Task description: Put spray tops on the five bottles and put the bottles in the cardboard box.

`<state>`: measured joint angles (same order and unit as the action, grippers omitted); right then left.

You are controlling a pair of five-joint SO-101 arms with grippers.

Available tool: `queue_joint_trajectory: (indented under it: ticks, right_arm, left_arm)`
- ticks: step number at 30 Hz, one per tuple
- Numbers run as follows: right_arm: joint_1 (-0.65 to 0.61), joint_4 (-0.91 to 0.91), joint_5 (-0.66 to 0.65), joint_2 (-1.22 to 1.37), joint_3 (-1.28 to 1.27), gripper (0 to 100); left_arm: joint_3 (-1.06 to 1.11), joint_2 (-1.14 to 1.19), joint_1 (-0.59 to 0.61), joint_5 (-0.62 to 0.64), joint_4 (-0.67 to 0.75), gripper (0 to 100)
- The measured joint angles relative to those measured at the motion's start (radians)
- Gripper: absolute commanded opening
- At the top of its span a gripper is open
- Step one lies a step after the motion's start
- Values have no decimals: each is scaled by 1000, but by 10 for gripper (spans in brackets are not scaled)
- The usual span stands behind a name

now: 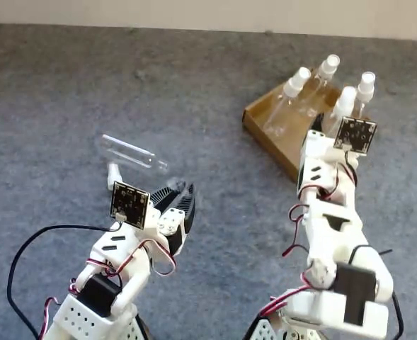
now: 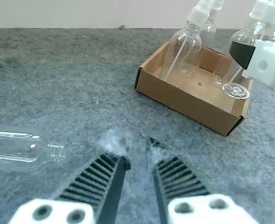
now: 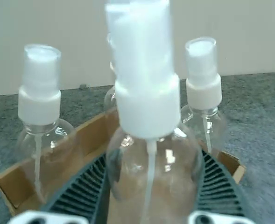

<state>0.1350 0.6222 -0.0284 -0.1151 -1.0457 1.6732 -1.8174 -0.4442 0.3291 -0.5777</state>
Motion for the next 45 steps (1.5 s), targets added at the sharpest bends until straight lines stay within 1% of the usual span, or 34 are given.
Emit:
queue_joint_trajectory:
  ticks: [8, 16, 27, 35, 45]
  right_arm:
    - [-14, 87, 0, 167, 71, 177]
    - [-9, 100, 0, 290, 176, 177]
    - [-18, 103, 0, 387, 284, 177]
    - [-23, 180, 0, 454, 284, 177]
    - [-38, 187, 0, 460, 336, 177]
  left_arm:
    - [0, 0, 0, 0, 0, 5]
    - [0, 0, 0, 0, 0, 5]
    - [0, 0, 0, 0, 0, 5]
    - [0, 0, 0, 0, 0, 5]
    - [0, 0, 0, 0, 0, 5]
